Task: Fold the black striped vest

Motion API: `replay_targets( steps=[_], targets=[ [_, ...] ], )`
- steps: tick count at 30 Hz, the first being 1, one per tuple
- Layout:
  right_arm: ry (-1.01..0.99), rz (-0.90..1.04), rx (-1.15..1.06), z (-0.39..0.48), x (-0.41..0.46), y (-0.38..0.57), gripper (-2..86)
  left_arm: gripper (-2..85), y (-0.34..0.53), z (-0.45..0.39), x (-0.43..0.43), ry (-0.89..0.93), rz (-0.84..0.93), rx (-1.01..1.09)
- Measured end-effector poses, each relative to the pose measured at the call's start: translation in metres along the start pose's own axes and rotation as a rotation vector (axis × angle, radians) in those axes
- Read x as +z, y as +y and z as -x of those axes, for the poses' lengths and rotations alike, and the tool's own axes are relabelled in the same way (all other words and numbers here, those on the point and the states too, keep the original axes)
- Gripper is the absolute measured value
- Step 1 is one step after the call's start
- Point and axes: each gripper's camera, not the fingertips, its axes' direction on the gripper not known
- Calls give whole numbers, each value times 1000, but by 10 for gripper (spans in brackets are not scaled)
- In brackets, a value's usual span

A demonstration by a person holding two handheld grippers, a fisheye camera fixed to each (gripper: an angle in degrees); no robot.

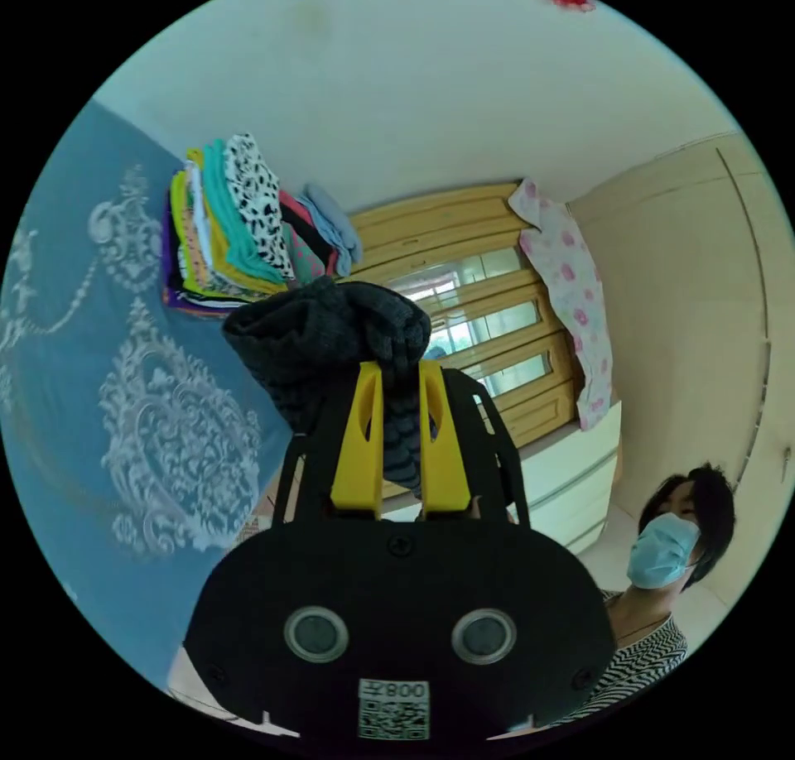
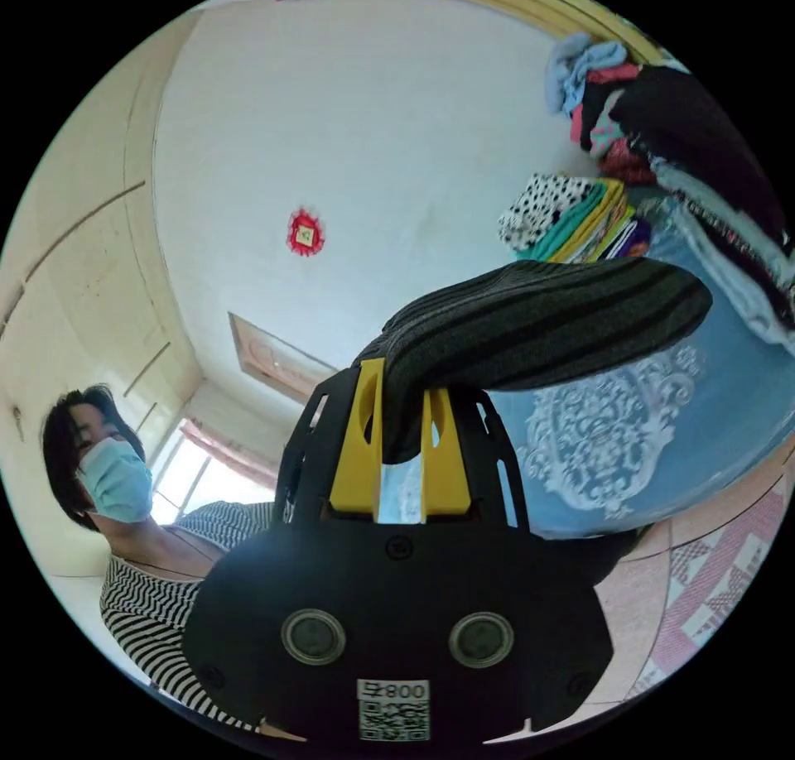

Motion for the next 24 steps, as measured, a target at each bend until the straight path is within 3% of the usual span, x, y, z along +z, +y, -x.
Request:
replay_targets(
  steps=[6,11,17,24],
  targets=[
    [197,-71,57,-110,-37,8,62,76,-72,112,157,-98,177,-18],
    [310,72,359,-273,-15,64,68,72,-82,251,244,-288,323,-244],
    [190,5,417,-351,-27,109,75,73,-100,299,300,-201,328,-154],
    [255,2,367,-392,-32,126,78,79,-107,346,344,-229,294,-185]
  ],
)
